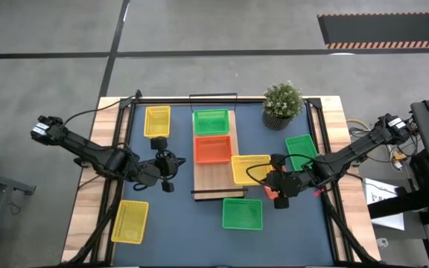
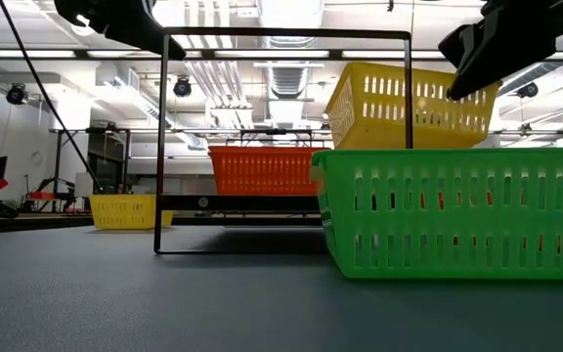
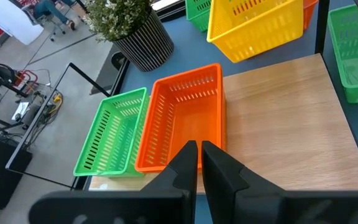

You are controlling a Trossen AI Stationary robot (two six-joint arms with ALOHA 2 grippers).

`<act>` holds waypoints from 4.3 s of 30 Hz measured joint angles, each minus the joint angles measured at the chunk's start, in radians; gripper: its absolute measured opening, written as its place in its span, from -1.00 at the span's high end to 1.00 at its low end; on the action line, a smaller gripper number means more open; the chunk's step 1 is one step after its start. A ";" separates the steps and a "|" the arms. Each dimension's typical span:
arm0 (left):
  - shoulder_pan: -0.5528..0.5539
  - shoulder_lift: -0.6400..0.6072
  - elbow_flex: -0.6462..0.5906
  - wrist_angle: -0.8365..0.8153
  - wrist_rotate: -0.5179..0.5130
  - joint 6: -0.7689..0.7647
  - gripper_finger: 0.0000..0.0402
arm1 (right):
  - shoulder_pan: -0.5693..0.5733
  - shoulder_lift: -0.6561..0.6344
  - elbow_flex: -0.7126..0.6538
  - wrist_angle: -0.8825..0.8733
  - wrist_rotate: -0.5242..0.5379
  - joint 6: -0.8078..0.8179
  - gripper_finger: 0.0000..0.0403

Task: Stack baskets on shelf by color
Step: Put the right yellow bin on the shelf

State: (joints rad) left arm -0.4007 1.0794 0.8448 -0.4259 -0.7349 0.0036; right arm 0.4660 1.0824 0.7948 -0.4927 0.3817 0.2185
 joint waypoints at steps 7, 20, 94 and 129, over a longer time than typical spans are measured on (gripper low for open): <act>0.000 0.000 0.000 0.000 0.000 0.000 0.97 | 0.000 0.000 -0.007 -0.003 0.001 -0.029 0.96; 0.000 0.000 0.000 0.000 0.000 0.000 0.97 | -0.036 0.000 -0.022 -0.004 -0.024 -0.079 0.96; 0.000 0.000 -0.001 0.032 0.000 0.011 0.97 | -0.523 0.441 0.541 -0.407 -0.408 -0.261 0.96; 0.000 0.000 -0.003 0.026 0.004 0.000 0.97 | -0.365 0.216 0.356 -0.391 -0.524 0.183 0.96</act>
State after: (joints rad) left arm -0.4007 1.0797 0.8414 -0.4004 -0.7307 0.0038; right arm 0.1013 1.2987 1.1508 -0.8837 -0.1424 0.4017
